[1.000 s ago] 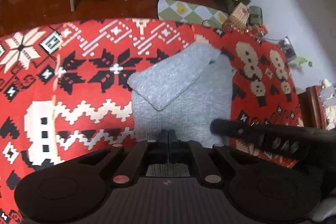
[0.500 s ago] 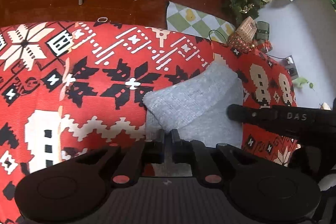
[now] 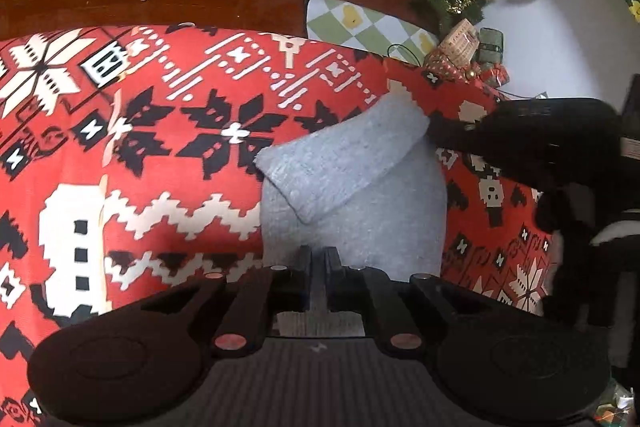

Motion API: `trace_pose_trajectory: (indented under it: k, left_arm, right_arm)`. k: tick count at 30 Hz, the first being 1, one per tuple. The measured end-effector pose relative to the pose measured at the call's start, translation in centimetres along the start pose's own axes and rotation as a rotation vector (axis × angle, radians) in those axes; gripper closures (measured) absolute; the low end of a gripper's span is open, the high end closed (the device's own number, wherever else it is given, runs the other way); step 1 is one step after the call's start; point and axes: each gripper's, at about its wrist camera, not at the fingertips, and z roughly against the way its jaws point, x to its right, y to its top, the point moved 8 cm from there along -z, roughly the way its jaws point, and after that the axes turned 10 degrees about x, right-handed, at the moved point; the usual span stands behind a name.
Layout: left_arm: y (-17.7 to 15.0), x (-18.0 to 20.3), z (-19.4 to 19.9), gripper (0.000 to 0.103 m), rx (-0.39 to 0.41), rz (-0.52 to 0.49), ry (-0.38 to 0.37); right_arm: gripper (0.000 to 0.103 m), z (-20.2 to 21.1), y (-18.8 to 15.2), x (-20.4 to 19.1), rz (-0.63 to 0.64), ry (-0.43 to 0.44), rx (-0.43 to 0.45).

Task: Fold clothes
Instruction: 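Fold the grey shirt end over with the left gripper and press it flat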

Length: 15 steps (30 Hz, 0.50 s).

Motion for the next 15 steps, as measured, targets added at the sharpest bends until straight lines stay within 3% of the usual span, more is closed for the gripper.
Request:
trace_pose_trajectory:
  k: [6, 9, 15]
  left_arm:
    - [-0.8, 0.6, 2.2, 0.096, -0.003, 0.025, -0.061]
    - [-2.2, 1.3, 2.7, 0.096, -0.035, 0.013, -0.097]
    - [-4.9, 0.8, 2.2, 0.096, -0.078, 0.022, -0.088]
  right_arm:
    - [0.093, 3.7, -1.6, -1.4, -0.012, 0.045, -0.016]
    - [0.093, 5.1, -5.2, -2.4, -0.015, 0.074, -0.085]
    - [0.093, 6.3, -12.1, -3.1, -0.056, 0.083, -0.181]
